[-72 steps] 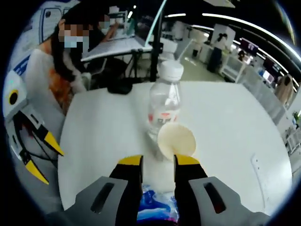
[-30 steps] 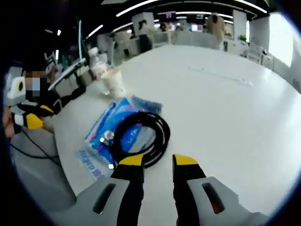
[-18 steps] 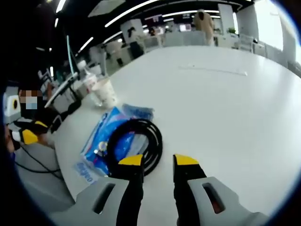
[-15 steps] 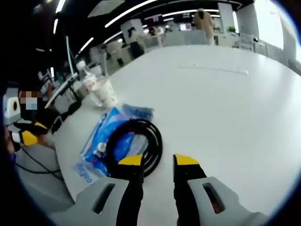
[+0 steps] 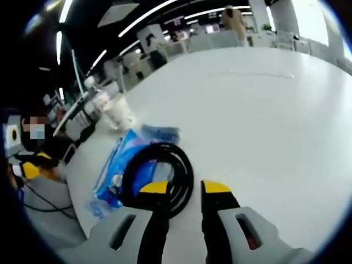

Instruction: Arrange the tabletop items into an orderly group along one side of the table until the central work area is clear of visible clutter.

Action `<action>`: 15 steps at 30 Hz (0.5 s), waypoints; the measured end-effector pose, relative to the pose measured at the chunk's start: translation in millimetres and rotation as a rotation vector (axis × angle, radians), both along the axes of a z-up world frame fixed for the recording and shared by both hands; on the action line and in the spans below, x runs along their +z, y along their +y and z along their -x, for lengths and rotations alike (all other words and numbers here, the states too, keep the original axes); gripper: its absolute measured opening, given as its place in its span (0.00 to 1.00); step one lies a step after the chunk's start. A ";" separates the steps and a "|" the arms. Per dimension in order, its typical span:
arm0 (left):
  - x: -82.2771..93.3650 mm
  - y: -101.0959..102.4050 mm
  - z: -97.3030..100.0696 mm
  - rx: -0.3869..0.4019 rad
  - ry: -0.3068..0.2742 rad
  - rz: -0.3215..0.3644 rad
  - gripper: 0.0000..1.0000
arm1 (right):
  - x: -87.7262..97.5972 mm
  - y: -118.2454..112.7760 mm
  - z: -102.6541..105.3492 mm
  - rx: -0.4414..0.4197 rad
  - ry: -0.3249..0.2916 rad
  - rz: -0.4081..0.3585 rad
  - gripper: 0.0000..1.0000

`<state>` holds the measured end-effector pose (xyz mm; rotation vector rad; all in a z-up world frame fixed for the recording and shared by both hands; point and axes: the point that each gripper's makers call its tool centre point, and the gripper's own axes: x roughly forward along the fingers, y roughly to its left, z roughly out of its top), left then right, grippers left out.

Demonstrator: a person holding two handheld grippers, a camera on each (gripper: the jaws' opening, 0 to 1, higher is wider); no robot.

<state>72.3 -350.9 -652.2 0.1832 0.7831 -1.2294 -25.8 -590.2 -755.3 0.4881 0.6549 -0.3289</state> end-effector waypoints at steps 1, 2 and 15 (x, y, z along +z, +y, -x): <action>1.1 -0.1 -1.2 0.002 -0.002 0.002 0.41 | -1.3 -0.8 -2.0 0.000 0.004 0.000 0.19; 2.1 -0.3 -2.3 0.004 -0.003 0.003 0.41 | -1.6 -1.5 -3.2 0.001 0.005 0.002 0.19; 12.3 -3.2 -12.2 0.023 -0.027 0.025 0.43 | -7.8 -3.9 -17.4 0.037 0.060 0.031 0.15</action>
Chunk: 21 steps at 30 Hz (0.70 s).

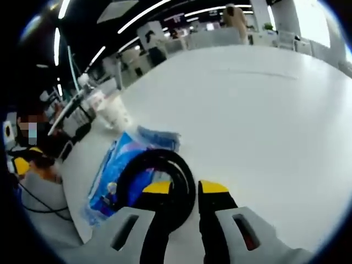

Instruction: Arrange the tabletop items into an orderly group along one side of the table until the central work area is clear of visible clutter.

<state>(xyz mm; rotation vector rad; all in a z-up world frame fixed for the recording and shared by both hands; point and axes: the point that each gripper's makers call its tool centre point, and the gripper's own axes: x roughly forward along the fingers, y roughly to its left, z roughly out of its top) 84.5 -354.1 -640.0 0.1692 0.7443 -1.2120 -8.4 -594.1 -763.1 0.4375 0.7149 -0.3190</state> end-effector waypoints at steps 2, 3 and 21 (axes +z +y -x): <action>-0.4 0.5 0.0 0.003 0.002 0.000 0.43 | -2.7 1.6 -0.5 0.016 0.018 0.007 0.13; -0.6 0.9 0.4 0.003 0.002 -0.001 0.43 | -4.2 0.9 -0.9 0.021 0.023 0.019 0.13; -0.8 2.8 2.1 0.011 0.010 0.009 0.43 | 24.2 2.8 3.0 0.006 -0.102 0.015 0.05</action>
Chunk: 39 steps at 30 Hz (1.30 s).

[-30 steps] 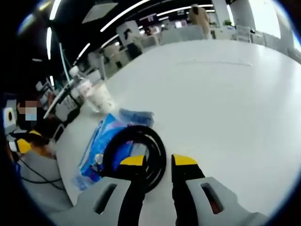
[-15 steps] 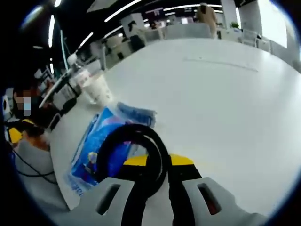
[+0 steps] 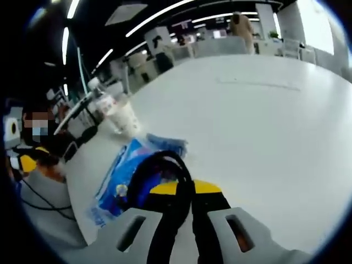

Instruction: Arrange the tabletop items into an orderly group along one side of the table until the central work area is clear of visible clutter.

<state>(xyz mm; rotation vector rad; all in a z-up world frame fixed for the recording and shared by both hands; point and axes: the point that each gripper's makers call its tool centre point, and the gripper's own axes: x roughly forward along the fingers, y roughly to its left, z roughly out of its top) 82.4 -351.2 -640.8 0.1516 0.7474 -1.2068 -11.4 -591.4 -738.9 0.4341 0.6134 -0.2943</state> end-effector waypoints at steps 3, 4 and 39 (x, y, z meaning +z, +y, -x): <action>0.3 0.1 0.3 0.001 0.002 0.004 0.42 | 2.6 0.7 0.0 0.005 -0.007 0.009 0.04; 0.4 0.4 0.6 0.001 0.003 0.005 0.42 | 4.5 1.0 0.2 0.003 -0.012 0.011 0.04; 1.4 -9.1 1.2 0.019 0.029 0.050 0.42 | 84.5 15.5 26.4 0.000 -0.154 0.088 0.00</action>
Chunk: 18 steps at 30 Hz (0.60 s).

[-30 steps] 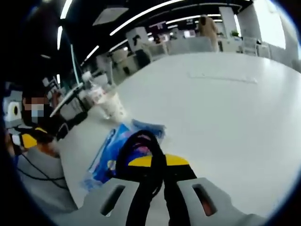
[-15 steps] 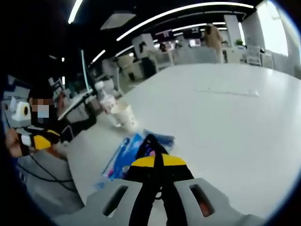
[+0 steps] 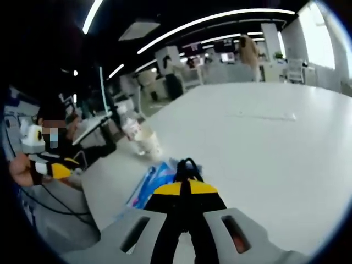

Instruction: Arrange the tabletop items into an orderly group along one side of the table until the central work area is clear of visible clutter.

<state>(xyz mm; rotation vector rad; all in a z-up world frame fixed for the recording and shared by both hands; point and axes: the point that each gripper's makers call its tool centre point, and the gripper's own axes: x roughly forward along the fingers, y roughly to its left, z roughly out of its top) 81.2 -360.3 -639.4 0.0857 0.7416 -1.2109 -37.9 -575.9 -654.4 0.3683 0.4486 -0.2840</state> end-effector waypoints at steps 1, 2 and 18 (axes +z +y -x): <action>-0.1 -0.1 -0.4 0.000 0.000 0.001 0.42 | 1.1 -1.7 3.3 -0.007 0.001 0.003 0.00; -0.1 -0.1 -0.9 0.000 0.001 0.002 0.42 | 1.5 -3.3 5.5 -0.013 0.004 0.005 0.00; -2.6 -2.0 -2.9 -0.009 0.010 0.002 0.42 | 1.8 -7.6 54.9 -0.139 0.002 -0.025 0.00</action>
